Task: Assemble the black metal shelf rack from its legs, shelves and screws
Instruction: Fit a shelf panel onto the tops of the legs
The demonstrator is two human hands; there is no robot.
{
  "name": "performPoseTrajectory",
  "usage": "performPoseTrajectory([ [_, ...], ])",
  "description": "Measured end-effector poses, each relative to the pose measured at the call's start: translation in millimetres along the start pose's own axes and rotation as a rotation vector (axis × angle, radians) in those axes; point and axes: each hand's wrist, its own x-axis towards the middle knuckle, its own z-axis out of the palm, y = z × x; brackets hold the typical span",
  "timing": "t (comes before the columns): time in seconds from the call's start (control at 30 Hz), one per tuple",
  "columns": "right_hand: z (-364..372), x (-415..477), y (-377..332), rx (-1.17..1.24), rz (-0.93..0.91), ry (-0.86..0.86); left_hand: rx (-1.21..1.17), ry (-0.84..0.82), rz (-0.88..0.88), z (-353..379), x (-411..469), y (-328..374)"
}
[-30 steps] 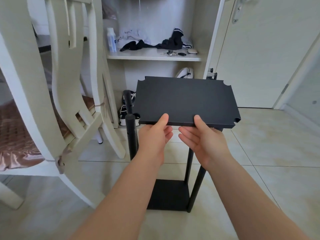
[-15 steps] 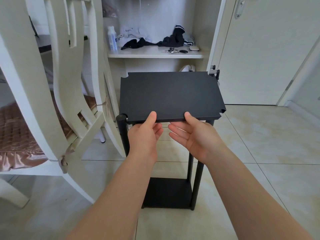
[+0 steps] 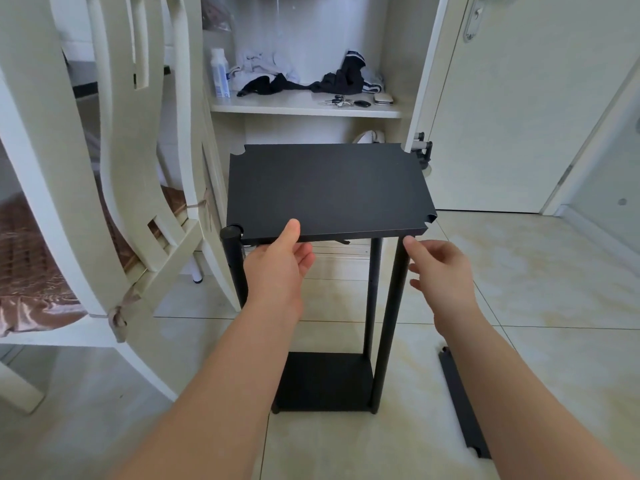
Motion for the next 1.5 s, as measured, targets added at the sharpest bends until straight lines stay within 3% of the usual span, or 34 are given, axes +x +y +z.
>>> performPoseTrajectory([
  [0.3,2.1,21.0,31.0,-0.145,-0.069,-0.104,-0.006,-0.019,-0.076,-4.1,1.5,-2.9],
  [0.8,-26.8,22.0,49.6,-0.204,-0.078,-0.079,-0.044,-0.101,-0.144,4.1,-8.3,-1.2],
  [1.5,-37.7,19.9,53.9,-0.178,-0.061,-0.039,0.033,0.037,-0.119,-8.1,-11.8,-6.3],
])
